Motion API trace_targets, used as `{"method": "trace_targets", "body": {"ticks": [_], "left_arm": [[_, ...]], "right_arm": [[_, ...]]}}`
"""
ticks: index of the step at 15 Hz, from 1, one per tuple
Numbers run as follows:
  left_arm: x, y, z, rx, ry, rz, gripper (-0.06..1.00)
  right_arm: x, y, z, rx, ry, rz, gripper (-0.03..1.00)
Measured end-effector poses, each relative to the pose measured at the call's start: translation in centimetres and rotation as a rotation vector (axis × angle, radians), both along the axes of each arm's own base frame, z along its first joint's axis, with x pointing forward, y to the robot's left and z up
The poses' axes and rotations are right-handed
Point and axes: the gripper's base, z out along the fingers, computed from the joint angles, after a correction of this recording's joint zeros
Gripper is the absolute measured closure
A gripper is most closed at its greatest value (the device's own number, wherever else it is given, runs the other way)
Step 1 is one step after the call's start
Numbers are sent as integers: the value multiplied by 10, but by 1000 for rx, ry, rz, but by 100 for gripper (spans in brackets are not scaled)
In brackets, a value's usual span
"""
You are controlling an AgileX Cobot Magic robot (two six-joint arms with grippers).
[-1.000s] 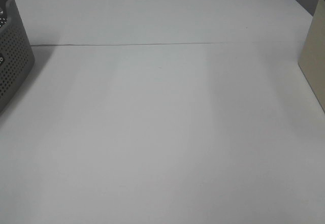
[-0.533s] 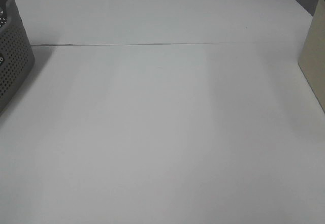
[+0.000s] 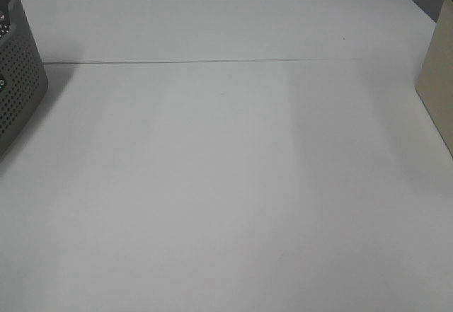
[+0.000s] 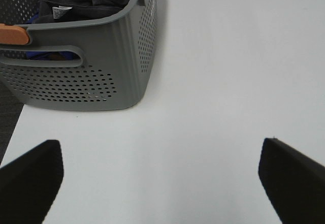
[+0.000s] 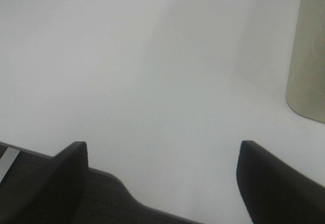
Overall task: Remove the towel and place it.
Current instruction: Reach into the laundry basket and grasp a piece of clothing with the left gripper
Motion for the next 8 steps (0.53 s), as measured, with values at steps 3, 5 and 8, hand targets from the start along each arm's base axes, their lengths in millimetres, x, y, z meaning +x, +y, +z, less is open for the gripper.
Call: {"method": "trace_targets", "body": {"ticks": [3,5,8], "left_arm": [[0,0,0,0,0,0,-5],[0,0,0,0,0,0,-5],[0,1,1,17,-5,9,-5]], "right_arm": [[0,0,0,0,0,0,20],[0,0,0,0,0,0,20],[0,0,0,0,0,0,20]]}}
